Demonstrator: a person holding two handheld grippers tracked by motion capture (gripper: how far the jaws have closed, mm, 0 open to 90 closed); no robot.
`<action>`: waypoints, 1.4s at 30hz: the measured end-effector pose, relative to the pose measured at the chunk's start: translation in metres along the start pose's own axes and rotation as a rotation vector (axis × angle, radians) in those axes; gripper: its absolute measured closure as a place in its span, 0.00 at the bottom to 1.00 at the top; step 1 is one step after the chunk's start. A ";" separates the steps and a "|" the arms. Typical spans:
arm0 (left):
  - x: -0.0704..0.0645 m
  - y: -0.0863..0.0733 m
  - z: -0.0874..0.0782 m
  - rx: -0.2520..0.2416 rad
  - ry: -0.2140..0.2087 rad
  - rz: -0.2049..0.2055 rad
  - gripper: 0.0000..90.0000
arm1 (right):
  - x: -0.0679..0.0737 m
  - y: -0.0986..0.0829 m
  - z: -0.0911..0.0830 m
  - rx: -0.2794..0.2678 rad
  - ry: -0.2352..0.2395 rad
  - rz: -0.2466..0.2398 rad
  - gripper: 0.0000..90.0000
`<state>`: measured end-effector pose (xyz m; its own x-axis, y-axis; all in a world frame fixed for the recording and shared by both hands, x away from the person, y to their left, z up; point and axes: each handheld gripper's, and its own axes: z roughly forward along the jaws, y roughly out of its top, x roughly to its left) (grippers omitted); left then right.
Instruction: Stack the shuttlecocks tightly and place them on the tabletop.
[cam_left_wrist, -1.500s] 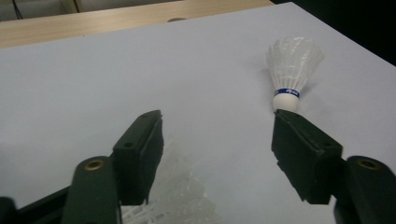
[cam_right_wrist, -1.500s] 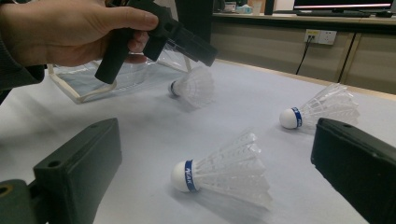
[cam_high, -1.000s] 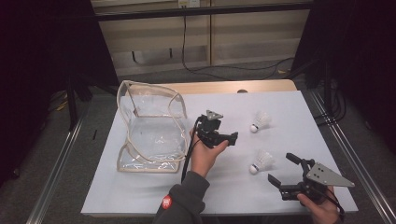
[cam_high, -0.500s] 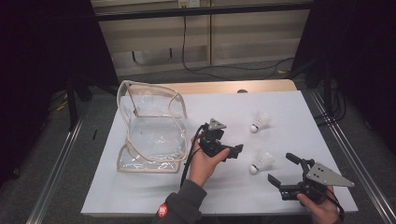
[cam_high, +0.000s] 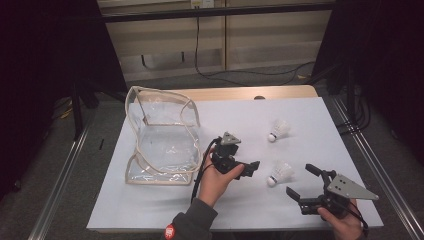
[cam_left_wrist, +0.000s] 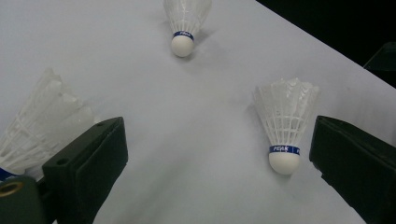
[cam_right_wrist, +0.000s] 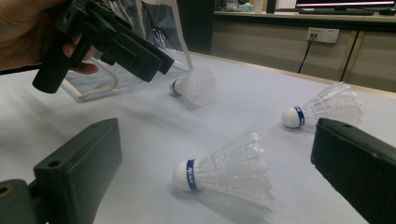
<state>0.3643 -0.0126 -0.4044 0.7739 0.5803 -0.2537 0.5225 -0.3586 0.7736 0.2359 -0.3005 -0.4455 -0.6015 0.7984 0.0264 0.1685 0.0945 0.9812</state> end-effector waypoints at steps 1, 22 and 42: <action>-0.001 -0.001 -0.001 0.006 -0.006 0.004 0.05 | 0.000 0.000 0.000 0.000 0.000 0.001 0.02; -0.009 -0.020 -0.011 0.045 -0.070 0.023 0.04 | 0.001 0.000 0.000 0.000 0.004 0.004 0.02; -0.014 -0.037 -0.027 0.049 -0.117 0.084 0.04 | 0.001 0.000 0.001 0.001 0.006 0.002 0.02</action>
<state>0.3240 0.0120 -0.4142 0.8505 0.4588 -0.2572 0.4686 -0.4390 0.7666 0.2359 -0.2994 -0.4452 -0.6059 0.7950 0.0293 0.1702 0.0935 0.9810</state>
